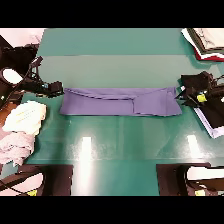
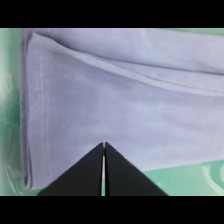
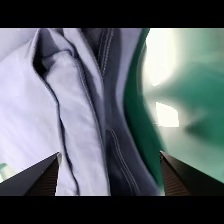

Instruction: Fold the shirts.

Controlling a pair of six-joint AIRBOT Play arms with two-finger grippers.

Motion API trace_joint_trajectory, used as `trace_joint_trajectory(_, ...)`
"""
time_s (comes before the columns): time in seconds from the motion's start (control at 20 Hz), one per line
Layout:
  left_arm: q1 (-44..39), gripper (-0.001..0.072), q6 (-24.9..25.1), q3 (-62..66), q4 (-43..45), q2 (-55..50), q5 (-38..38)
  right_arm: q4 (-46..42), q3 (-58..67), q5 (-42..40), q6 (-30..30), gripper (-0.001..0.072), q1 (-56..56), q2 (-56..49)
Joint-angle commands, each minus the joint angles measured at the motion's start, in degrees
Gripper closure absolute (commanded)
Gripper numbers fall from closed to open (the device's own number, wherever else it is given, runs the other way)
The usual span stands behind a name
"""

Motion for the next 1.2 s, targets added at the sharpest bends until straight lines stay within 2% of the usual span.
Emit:
trace_joint_trajectory(0.0, -0.02, 0.0672, 0.15, 0.02, -1.33, -0.04, -1.75, 6.25, -0.74, -0.2, -4.57, 0.0014, -0.5, -3.39)
trace_joint_trajectory(0.25, -0.02, 0.0672, 0.17, 0.02, -3.13, -0.04, -2.82, 6.43, 2.51, 2.23, -4.9, 0.0018, 4.85, -8.74)
trace_joint_trajectory(0.3, -0.02, 0.0673, 0.17, 0.02, -3.3, -0.04, -3.32, 6.4, 2.16, 1.49, -4.9, 0.0075, 5.64, -8.81)
trace_joint_trajectory(0.35, -0.02, 0.0679, 0.2, 0.02, -3.52, -0.04, -3.89, 6.43, 1.99, 1.11, -5.33, 0.0163, 6.14, -8.79)
trace_joint_trajectory(0.4, -0.37, 0.068, 0.2, 0.0, -3.54, -0.04, -4.37, 6.4, 1.99, 1.16, -6.01, 0.0186, 6.64, -8.79)
trace_joint_trajectory(0.6, -6.62, 0.0681, 0.2, 0.04, -3.43, -0.44, -1.66, 6.4, 2.01, 1.11, -7.45, 0.061, 7.04, -6.69)
trace_joint_trajectory(0.65, -8.7, 0.0681, 0.15, 0.04, -3.48, -0.81, 0.07, 6.4, 2.01, 1.09, -7.48, 0.0686, 7.04, -5.73)
trace_joint_trajectory(0.9, -19.67, 0.0681, 0.13, 1.53, -6.23, -7.58, 6.93, 6.4, 5.35, 4.72, -6.08, 0.0702, 7.87, 0.52)
trace_joint_trajectory(1.15, -27.15, 0.0681, 0.09, 15.76, -7.06, -21.35, 6.95, 6.4, 18.21, 12.44, 3.91, 0.0702, 15.45, 3.89)
